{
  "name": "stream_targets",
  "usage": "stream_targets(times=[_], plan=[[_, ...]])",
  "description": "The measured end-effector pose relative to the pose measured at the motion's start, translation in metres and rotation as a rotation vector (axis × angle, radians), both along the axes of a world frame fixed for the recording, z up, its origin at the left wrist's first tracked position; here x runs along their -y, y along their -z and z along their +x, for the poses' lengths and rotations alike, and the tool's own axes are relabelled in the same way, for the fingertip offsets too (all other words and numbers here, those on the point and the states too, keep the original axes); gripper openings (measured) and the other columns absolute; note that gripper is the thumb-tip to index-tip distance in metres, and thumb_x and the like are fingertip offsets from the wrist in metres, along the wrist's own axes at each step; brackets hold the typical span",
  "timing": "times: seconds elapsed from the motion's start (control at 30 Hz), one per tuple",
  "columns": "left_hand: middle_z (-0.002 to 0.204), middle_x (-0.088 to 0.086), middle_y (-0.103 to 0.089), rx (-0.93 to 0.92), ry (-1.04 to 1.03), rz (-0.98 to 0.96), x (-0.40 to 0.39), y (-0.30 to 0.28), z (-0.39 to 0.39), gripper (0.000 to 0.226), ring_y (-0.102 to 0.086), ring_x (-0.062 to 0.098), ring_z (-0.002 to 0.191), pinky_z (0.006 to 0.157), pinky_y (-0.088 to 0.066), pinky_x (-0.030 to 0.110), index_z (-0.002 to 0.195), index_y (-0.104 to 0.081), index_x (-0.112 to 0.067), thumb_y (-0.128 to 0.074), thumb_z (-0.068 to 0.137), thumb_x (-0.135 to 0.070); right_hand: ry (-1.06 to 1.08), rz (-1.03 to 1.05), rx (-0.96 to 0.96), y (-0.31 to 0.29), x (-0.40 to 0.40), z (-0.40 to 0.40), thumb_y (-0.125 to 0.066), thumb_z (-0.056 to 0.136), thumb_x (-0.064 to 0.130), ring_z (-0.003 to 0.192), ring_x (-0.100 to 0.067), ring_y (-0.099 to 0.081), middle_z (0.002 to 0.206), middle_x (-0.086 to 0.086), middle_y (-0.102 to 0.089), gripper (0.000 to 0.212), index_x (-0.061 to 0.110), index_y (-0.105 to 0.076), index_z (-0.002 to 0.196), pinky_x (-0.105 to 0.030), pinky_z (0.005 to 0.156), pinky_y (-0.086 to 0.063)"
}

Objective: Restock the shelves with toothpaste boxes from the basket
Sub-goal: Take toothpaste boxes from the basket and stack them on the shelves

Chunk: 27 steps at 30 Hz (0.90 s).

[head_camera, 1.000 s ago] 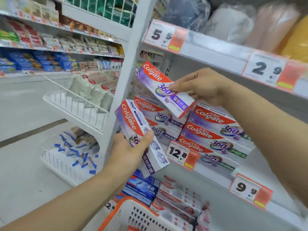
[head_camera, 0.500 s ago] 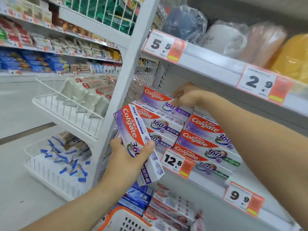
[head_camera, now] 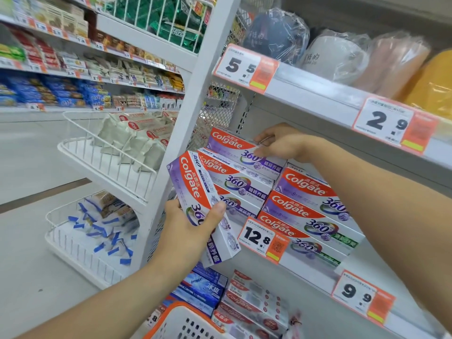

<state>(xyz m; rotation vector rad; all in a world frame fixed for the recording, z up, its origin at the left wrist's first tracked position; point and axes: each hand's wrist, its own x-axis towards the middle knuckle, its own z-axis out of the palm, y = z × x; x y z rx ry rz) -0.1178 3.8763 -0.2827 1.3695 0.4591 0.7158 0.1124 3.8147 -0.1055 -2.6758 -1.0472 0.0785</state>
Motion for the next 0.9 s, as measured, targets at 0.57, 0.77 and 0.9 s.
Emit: stream_targets(times=[0.57,0.77,0.9], plan=[[0.097,-0.021,-0.068,0.071,0.052,0.043,-0.006,-0.005,-0.014,0.061,-0.068,-0.008,0.086,0.061,-0.054,0.011,0.109,-0.044,-0.042,-0.079,0.059,-0.051,-0.423,0.412,0.033,0.014,0.026,-0.101,-0.075,0.088,0.031,0.078,-0.017,-0.074,0.087,0.0,-0.076,0.024,0.015,-0.071,0.106,-0.034,0.072,-0.061],[0.099,-0.024,-0.07,0.115,0.116,0.156,0.003,-0.009,-0.017,0.065,-0.07,-0.002,0.091,0.069,-0.053,0.01,0.119,-0.046,-0.044,-0.084,0.066,-0.041,-0.296,0.384,-0.453,0.05,0.034,-0.122,-0.077,0.082,0.032,0.09,-0.023,-0.076,0.107,-0.006,-0.075,0.055,0.018,-0.051,0.128,-0.05,0.074,-0.062],[0.107,-0.009,-0.072,0.12,0.191,0.135,-0.001,-0.011,-0.016,0.045,-0.072,0.004,0.093,0.071,-0.061,0.024,0.117,-0.048,-0.047,-0.067,0.077,-0.05,-0.217,0.521,-0.583,0.05,0.038,-0.122,-0.076,0.084,0.017,0.083,-0.028,-0.076,0.098,-0.011,-0.078,0.058,0.012,-0.039,0.129,-0.049,0.071,-0.062]])
